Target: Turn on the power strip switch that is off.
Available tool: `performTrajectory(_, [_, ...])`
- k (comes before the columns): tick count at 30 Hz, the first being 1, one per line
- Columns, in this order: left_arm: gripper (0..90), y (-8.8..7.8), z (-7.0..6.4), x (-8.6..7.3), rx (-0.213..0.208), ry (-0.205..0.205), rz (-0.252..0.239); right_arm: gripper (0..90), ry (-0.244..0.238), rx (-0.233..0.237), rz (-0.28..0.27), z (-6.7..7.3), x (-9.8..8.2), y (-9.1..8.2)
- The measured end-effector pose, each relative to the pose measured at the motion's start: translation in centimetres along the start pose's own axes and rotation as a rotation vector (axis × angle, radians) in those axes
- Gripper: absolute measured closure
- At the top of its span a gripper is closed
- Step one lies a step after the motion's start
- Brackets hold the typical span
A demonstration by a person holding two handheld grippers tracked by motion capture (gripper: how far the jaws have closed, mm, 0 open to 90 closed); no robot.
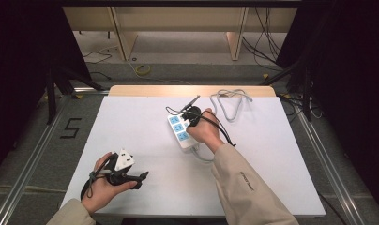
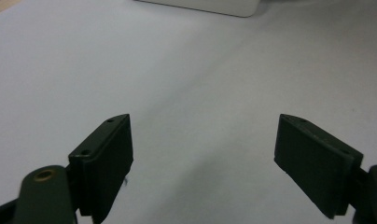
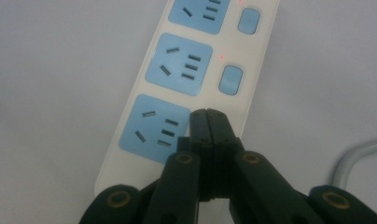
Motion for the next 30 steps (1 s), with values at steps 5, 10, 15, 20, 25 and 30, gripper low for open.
performTrajectory(5, [19.4,0.0,0.0,0.0,-0.001,0.003,0.004,89.5,0.005,0.001,-0.016,-0.1,0.0,-0.3])
performTrajectory(10, [19.3,0.0,0.0,0.0,-0.001,0.002,0.003,87.1,0.009,0.002,-0.026,-0.2,-0.2,-0.4])
performTrajectory(15, [19.4,0.0,0.0,0.0,0.000,0.002,0.006,83.2,0.010,0.008,-0.047,-0.3,-0.3,-0.8])
performTrajectory(20, [19.4,0.0,0.0,0.0,0.000,0.001,0.007,80.5,0.005,0.015,-0.072,-0.3,-0.6,-1.4])
performTrajectory(25, [19.4,0.0,0.0,0.0,0.002,-0.006,-0.002,76.4,0.006,0.020,-0.089,-0.5,-1.2,-1.7])
performTrajectory(30, [19.4,0.0,0.1,-0.1,0.004,-0.006,0.002,73.5,-0.009,0.024,-0.114,-0.5,-2.2,-2.0])
Point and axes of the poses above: each handheld gripper's, and its own axes: y roughly forward along the jaws, x roughly out of its top, z roughly to its left, the point moved 1 cm from there along y, roughly forward along the jaws, and after that the axes turned 10 degrees about -x, right-handed, at the moved point
